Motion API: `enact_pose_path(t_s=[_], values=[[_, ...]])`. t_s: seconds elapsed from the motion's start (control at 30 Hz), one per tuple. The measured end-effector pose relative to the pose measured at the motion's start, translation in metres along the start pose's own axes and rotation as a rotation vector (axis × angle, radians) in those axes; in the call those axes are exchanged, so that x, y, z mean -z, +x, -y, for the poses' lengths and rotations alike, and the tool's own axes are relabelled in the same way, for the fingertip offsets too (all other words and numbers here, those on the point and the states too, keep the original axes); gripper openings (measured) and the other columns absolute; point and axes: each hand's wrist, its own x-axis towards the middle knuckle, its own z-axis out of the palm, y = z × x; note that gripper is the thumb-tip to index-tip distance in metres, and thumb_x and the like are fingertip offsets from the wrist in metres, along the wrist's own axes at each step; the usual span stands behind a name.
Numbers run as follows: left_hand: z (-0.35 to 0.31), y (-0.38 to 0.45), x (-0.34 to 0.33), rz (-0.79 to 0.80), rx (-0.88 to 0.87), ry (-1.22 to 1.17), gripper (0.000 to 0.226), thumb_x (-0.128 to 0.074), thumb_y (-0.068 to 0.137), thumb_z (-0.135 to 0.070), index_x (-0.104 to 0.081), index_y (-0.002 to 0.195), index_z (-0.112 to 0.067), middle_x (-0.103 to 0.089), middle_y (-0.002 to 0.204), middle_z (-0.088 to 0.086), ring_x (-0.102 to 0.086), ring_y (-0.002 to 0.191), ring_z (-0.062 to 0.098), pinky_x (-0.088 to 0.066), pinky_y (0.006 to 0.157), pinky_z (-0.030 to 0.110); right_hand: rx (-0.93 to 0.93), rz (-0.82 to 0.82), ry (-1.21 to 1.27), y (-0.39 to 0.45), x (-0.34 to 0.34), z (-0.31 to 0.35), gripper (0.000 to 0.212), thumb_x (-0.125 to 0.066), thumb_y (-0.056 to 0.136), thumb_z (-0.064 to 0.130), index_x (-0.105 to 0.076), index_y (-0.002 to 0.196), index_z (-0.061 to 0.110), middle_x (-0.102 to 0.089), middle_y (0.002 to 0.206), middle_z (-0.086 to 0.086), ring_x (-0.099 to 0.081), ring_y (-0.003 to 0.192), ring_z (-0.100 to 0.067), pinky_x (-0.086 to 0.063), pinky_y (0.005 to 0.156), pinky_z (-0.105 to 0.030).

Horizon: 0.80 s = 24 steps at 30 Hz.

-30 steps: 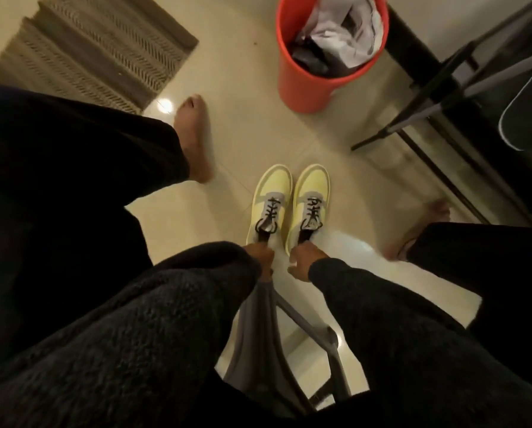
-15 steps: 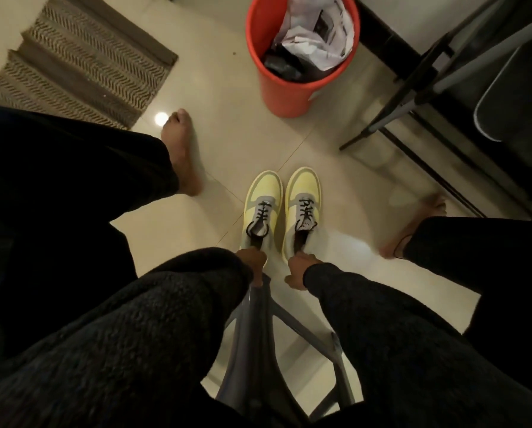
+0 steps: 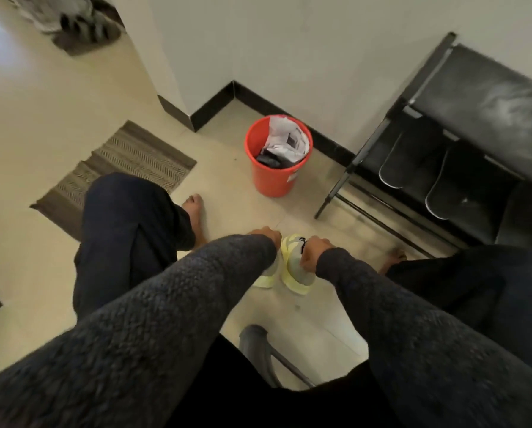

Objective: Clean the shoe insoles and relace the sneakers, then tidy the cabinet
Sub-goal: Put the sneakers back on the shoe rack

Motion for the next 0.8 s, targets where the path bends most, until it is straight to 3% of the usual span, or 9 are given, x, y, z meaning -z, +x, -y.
enact_pose_path(t_s=[0.13, 0.23, 0.3, 0.43, 0.5, 0.63, 0.8], values=[[-0.009, -0.044, 0.043, -0.082, -0.049, 0.044, 0.036, -0.063, 0.094, -0.016, -0.064, 0.128, -0.005, -0.063, 0.131, 0.015, -0.063, 0.117, 0.031, -0.049, 0.097, 0.036, 0.049, 0.034, -0.028, -0.043, 0.045, -0.002, 0.028, -0.08, 0.076, 0.031, -0.07, 0.098, 0.016, -0.071, 0.102, -0.007, -0.069, 0.093, -0.026, -0.06, 0.084, -0.04], [-0.009, -0.067, 0.057, -0.189, -0.157, 0.032, 0.027, -0.057, 0.098, -0.012, -0.065, 0.123, -0.004, -0.061, 0.12, 0.013, -0.059, 0.106, 0.025, -0.043, 0.099, 0.03, 0.111, 0.002, -0.045, -0.075, 0.068, -0.001, 0.009, -0.074, 0.083, 0.024, -0.066, 0.083, 0.02, -0.073, 0.096, -0.007, -0.072, 0.089, -0.024, -0.062, 0.079, -0.037], [-0.012, -0.084, 0.075, -0.212, -0.216, 0.049, 0.018, -0.058, 0.097, -0.01, -0.067, 0.112, -0.011, -0.054, 0.105, 0.007, -0.05, 0.094, 0.02, -0.044, 0.095, 0.029, 0.142, -0.051, -0.065, -0.094, 0.082, -0.003, 0.01, -0.073, 0.082, 0.026, -0.065, 0.082, 0.022, -0.072, 0.092, -0.005, -0.071, 0.084, -0.023, -0.061, 0.074, -0.036], [-0.016, -0.117, 0.115, -0.154, -0.261, 0.044, 0.012, -0.078, 0.079, -0.009, -0.076, 0.087, -0.017, -0.07, 0.09, -0.002, -0.064, 0.087, 0.017, -0.057, 0.083, 0.03, 0.161, -0.071, -0.073, -0.133, 0.109, -0.005, 0.019, -0.079, 0.079, 0.025, -0.071, 0.092, 0.015, -0.073, 0.094, -0.004, -0.071, 0.088, -0.023, -0.063, 0.072, -0.035], [-0.017, -0.134, 0.131, -0.182, -0.301, 0.051, 0.016, -0.086, 0.072, -0.015, -0.073, 0.076, -0.024, -0.073, 0.09, -0.005, -0.066, 0.092, 0.017, -0.058, 0.087, 0.035, 0.178, -0.081, -0.08, -0.156, 0.125, -0.007, 0.025, -0.083, 0.075, 0.028, -0.073, 0.093, 0.014, -0.074, 0.092, -0.004, -0.072, 0.088, -0.023, -0.064, 0.074, -0.039], [-0.028, -0.179, 0.162, -0.246, -0.365, 0.084, 0.02, -0.091, 0.067, -0.021, -0.074, 0.077, -0.025, -0.075, 0.09, -0.008, -0.067, 0.091, 0.013, -0.058, 0.09, 0.038, 0.218, -0.167, -0.108, -0.213, 0.16, -0.012, 0.03, -0.087, 0.072, 0.028, -0.073, 0.091, 0.011, -0.075, 0.089, -0.003, -0.071, 0.084, -0.019, -0.063, 0.077, -0.04], [-0.038, -0.248, 0.197, -0.389, -0.526, 0.143, 0.021, -0.091, 0.067, -0.021, -0.072, 0.075, -0.025, -0.074, 0.083, -0.008, -0.064, 0.081, 0.01, -0.057, 0.087, 0.035, 0.289, -0.364, -0.122, -0.298, 0.196, -0.016, 0.028, -0.09, 0.068, 0.03, -0.07, 0.079, 0.015, -0.074, 0.079, -0.001, -0.072, 0.075, -0.021, -0.063, 0.066, -0.038]])
